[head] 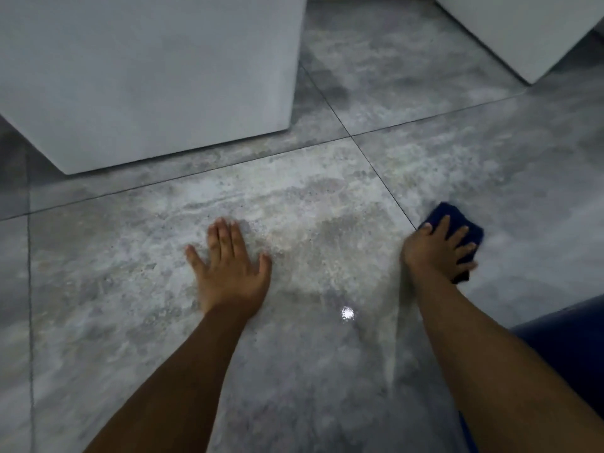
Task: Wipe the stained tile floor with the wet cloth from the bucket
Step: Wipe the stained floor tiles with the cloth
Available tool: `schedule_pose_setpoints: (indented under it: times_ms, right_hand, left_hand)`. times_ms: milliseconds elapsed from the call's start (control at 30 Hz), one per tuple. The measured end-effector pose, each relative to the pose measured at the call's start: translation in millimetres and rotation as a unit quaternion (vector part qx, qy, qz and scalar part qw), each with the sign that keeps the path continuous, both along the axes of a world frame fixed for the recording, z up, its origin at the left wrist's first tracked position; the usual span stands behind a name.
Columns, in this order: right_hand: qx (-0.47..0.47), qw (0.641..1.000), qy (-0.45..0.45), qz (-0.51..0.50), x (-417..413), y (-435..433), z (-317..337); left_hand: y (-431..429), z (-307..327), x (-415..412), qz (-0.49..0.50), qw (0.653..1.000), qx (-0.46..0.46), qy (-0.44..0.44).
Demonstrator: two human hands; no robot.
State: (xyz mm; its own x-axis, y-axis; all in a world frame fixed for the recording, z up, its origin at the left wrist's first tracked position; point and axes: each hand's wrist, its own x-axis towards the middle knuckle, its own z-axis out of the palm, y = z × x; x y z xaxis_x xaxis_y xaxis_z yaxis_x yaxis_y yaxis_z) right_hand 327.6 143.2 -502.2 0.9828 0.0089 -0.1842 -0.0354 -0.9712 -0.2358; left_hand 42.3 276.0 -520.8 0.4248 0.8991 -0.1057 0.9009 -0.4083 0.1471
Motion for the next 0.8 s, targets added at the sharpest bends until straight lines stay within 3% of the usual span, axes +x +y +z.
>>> schedule_pose_setpoints:
  times_ms: [67, 100, 233, 300, 400, 467, 633, 700, 800]
  right_hand:
    - [0.007, 0.996, -0.019, -0.091, -26.7, -45.4, 15.8]
    - [0.014, 0.997, -0.005, -0.076, -45.0, -36.1, 13.1]
    - [-0.004, 0.992, -0.014, 0.128, -103.2, -7.7, -5.7]
    - [-0.012, 0.987, -0.001, 0.159, -81.7, -17.3, -3.6]
    - [-0.009, 1.0, -0.003, 0.018, -54.3, -50.1, 0.5]
    - [0.001, 1.0, -0.011, -0.03, -81.6, -67.5, -8.1]
    - [-0.011, 0.989, -0.037, 0.143, -209.0, -70.7, -26.2]
    - [-0.016, 0.977, -0.025, 0.211, -203.9, -66.0, -16.2]
    - [-0.041, 0.956, -0.013, 0.289, -173.4, -70.0, -1.9]
  left_hand:
    - [-27.5, 14.5, 19.3, -0.052, 0.998, 0.005, -0.025]
    - [-27.4, 12.9, 19.9, -0.054, 0.998, 0.002, -0.029]
    - [-23.3, 2.2, 13.0, -0.047, 0.999, -0.003, -0.006]
    - [-20.5, 1.2, 12.6, -0.049, 0.999, -0.006, -0.002]
    - [-12.6, 3.9, 27.8, -0.051, 0.999, -0.006, -0.016]
    - [-11.5, 1.0, 26.1, -0.049, 0.999, -0.01, -0.013]
    - [-43.6, -4.6, -6.4, -0.105, 0.994, -0.034, -0.012]
    - [-69.6, 0.0, -20.5, -0.135, 0.99, -0.013, -0.043]
    - [-102.9, 6.5, -56.4, -0.095, 0.994, -0.008, -0.049]
